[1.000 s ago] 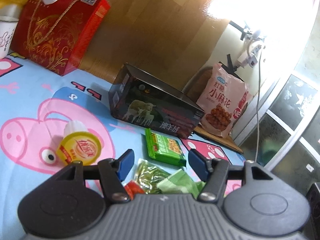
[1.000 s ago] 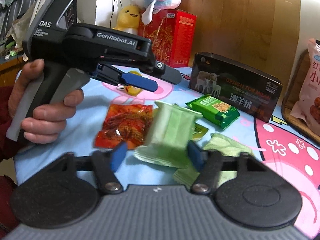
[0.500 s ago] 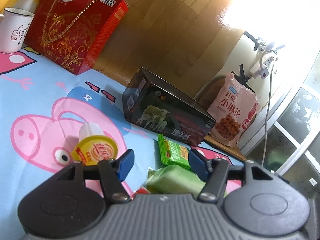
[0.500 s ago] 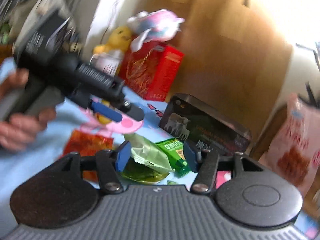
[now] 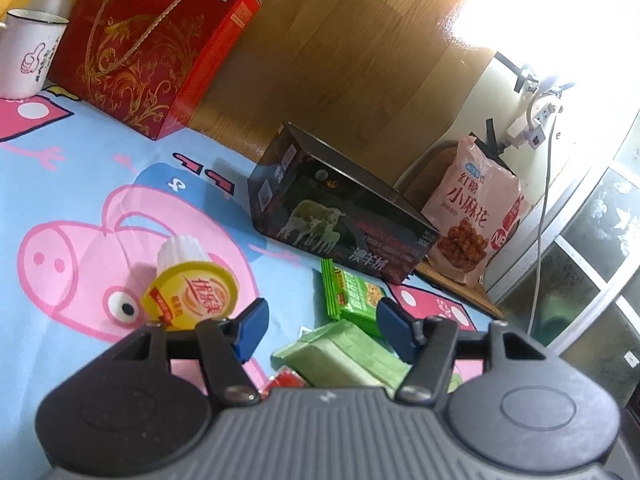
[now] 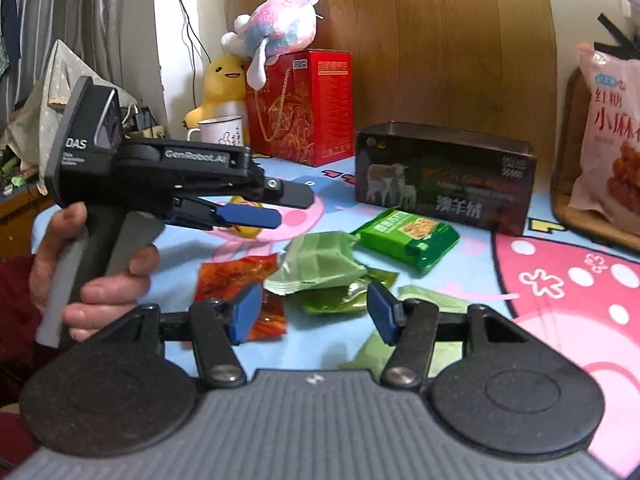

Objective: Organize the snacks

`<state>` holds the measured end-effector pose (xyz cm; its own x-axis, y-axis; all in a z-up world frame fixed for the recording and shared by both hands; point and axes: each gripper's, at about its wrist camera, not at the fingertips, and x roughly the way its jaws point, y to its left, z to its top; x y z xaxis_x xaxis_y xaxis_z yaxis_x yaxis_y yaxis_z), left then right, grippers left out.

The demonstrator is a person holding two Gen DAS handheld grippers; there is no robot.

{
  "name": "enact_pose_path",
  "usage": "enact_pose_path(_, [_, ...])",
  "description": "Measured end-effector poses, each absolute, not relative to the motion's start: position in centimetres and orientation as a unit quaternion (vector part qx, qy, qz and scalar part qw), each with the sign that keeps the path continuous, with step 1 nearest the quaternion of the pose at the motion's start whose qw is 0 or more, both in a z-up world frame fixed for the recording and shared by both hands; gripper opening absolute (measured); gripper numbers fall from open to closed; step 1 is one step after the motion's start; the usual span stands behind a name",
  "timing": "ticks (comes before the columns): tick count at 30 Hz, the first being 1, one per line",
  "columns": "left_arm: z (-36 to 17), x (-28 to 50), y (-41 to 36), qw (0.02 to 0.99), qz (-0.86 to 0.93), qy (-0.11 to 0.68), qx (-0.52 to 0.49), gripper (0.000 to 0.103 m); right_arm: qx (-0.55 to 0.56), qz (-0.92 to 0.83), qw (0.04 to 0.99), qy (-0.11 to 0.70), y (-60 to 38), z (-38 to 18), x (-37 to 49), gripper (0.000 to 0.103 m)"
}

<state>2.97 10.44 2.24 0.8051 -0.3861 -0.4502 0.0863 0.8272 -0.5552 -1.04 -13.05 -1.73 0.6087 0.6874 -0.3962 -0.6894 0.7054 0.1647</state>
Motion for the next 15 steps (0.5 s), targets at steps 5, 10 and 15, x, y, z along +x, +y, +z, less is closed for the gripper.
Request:
enact_pose_path(5, [1.8,3.7,9.6,0.904,-0.149,0.310,-0.254,0.067,-0.015,0.384,0.895,0.225,-12.1,-1.8,-0.5,0.061])
enact_pose_path(10, [1.5,4.1,8.9,0.898,-0.164,0.327,-0.245,0.061,-0.019,0.381,0.893,0.240,-10.4,-2.7,1.2,0.060])
enact_pose_path(15, [1.4,3.8,8.9,0.897,-0.169,0.324,-0.249,0.049,-0.010,0.372,0.899,0.231,-10.8,-2.4,1.5,0.054])
